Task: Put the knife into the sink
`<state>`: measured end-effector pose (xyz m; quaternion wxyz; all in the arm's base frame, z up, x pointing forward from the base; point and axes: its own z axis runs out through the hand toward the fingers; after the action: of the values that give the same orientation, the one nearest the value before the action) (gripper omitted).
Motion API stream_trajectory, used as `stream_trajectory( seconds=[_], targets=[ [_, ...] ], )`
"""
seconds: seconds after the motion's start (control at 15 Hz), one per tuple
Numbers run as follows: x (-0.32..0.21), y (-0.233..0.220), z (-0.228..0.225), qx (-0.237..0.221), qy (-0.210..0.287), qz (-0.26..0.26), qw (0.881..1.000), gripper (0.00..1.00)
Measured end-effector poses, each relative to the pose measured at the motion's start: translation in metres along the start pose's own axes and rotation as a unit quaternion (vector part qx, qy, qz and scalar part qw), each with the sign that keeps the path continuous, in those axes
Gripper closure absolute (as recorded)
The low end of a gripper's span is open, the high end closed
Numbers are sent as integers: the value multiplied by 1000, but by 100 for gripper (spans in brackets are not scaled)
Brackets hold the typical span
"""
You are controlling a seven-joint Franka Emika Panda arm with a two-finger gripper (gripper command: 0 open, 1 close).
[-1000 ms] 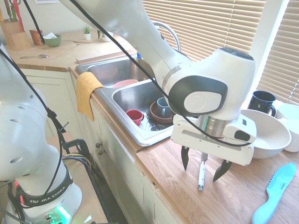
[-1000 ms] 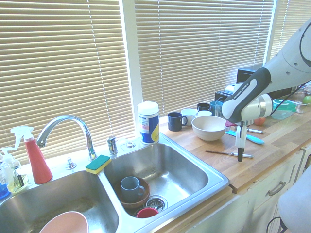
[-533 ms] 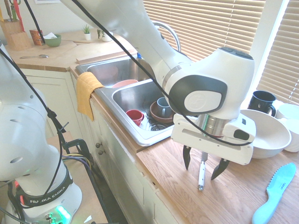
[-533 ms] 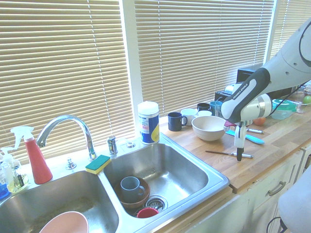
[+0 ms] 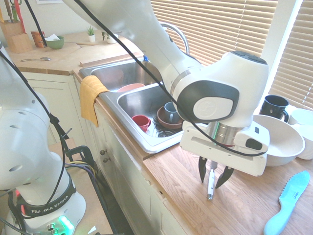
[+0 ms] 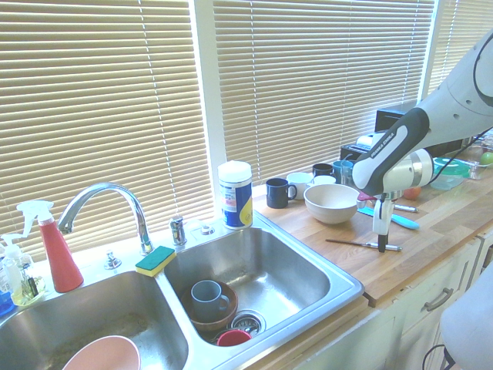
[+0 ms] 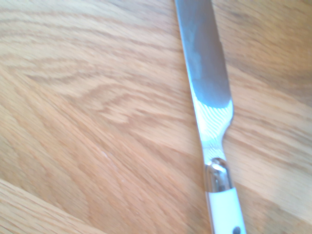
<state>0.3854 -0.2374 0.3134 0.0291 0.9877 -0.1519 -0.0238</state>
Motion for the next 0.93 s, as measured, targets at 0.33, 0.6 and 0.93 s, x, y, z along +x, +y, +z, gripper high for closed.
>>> stream_trajectory(
  seconds=[0.33, 0.6, 0.93],
  targets=[
    [0, 3, 0, 0, 2, 4, 1000, 100],
    [1, 2, -1, 5, 0, 18, 1000, 100],
    [9, -43, -39, 32, -11, 36, 999, 100]
  ],
)
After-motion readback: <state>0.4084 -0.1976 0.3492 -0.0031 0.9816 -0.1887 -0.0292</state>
